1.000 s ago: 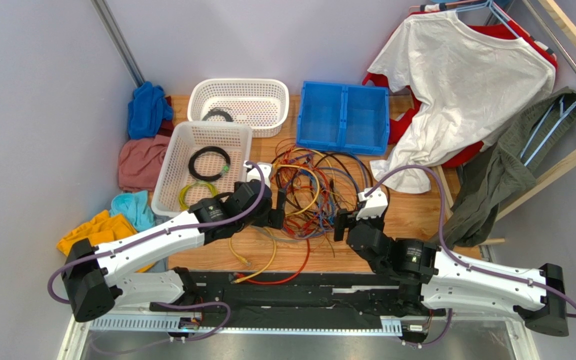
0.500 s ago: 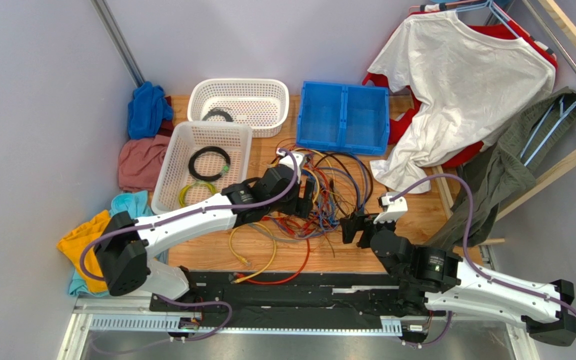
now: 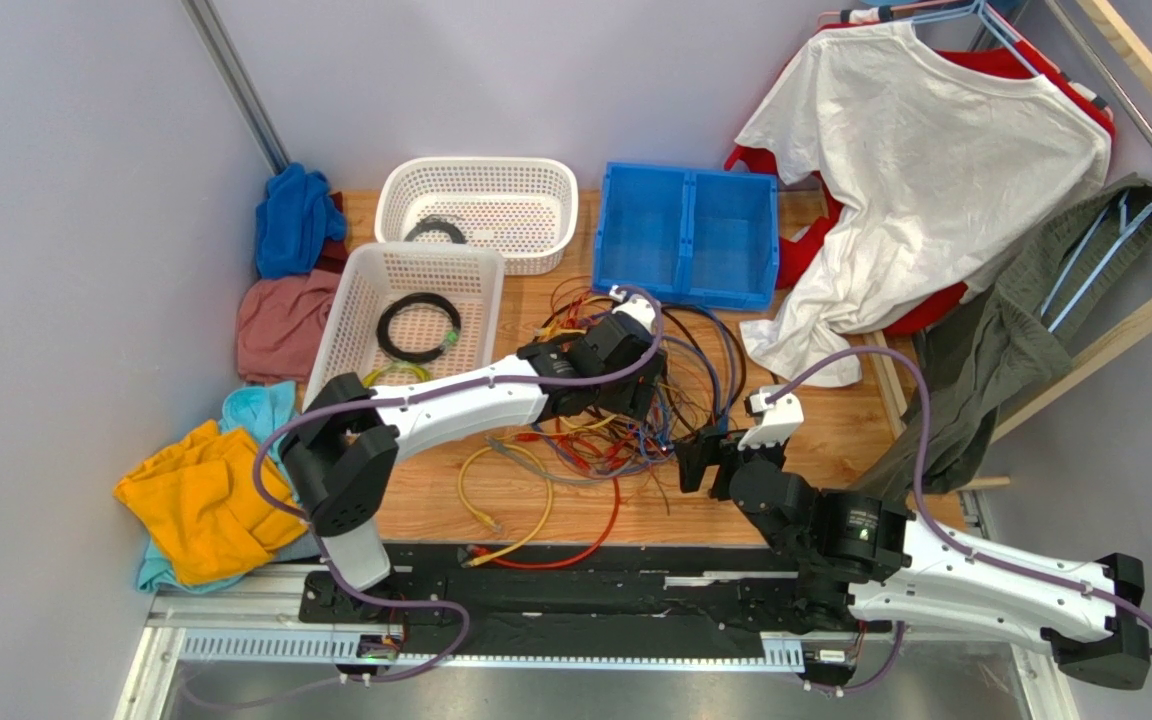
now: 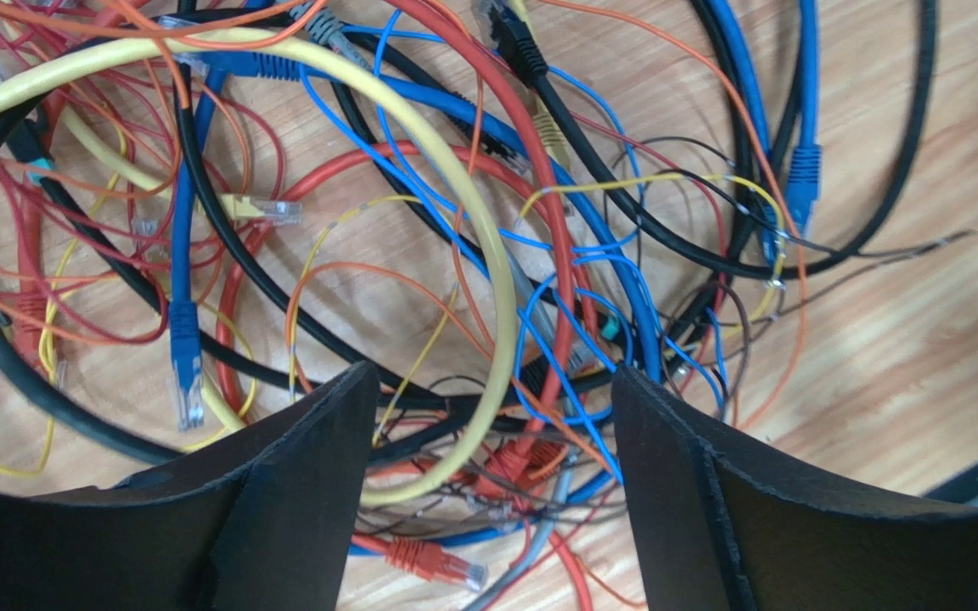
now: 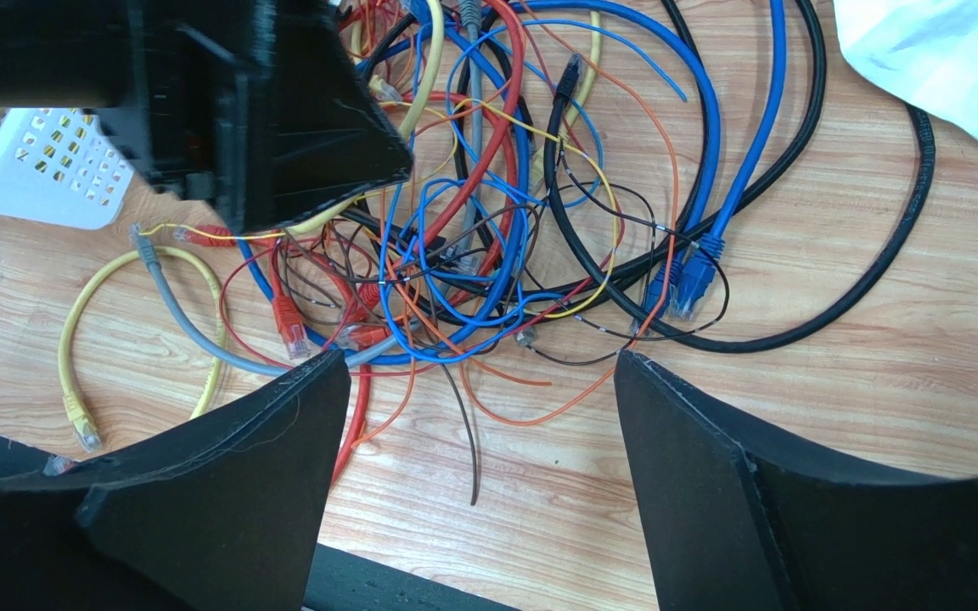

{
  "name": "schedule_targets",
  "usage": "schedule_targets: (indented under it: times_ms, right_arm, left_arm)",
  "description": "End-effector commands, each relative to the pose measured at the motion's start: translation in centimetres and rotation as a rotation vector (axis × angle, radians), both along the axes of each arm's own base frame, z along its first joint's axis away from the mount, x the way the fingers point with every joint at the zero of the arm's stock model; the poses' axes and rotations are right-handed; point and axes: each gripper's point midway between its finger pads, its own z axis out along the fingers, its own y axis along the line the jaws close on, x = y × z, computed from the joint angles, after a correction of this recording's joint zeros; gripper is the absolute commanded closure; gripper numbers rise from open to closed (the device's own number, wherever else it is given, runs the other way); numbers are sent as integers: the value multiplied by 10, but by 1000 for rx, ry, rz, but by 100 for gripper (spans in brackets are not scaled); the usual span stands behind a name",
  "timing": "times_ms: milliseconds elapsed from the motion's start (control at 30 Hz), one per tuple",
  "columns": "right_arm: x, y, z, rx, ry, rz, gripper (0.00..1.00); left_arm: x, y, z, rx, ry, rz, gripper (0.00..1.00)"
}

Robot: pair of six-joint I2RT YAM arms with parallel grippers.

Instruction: Untangle the cables

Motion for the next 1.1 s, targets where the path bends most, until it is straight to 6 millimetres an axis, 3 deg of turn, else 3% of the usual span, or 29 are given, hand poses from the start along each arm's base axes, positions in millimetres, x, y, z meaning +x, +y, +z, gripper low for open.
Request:
schedule_targets:
  times_ms: [0, 233, 300, 400, 433, 500, 533, 667, 767, 900, 1067]
  right_arm:
    - [2, -1, 3, 15, -11, -12, 19]
    - [2, -7, 3, 20, -21, -27, 18]
    - [3, -7, 2, 19, -21, -31, 18]
    - [3, -8, -1, 14, -17, -36, 18]
    - [3, -7, 0, 13, -18, -35, 18]
    - [3, -7, 0, 16, -21, -38, 18]
    - [4, -7, 0, 15, -24, -37, 18]
    - [5, -5, 1, 20, -30, -42, 18]
    - [5, -1, 1, 28, -27, -33, 18]
    - [4, 3, 4, 44, -25, -17, 19]
    - [2, 3, 11, 79, -35, 3, 19]
  left_arm:
    - [16, -6, 3, 44, -37, -5, 27]
    - [29, -6, -7, 12, 8, 12, 53]
    - [29, -5, -6, 14, 5, 12, 66]
    - [30, 2, 17, 21, -43, -4, 87]
    - [30, 5, 40, 5, -82, -14, 100]
    - [31, 14, 77, 16, -151, -46, 100]
    - [28, 19, 109, -23, -201, -55, 100]
    - [11, 36, 201, -135, -325, -95, 100]
    - [-6, 48, 253, -229, -377, -118, 100]
    - [-26, 62, 307, -338, -439, -148, 99]
    - [-53, 93, 385, -514, -601, -151, 98]
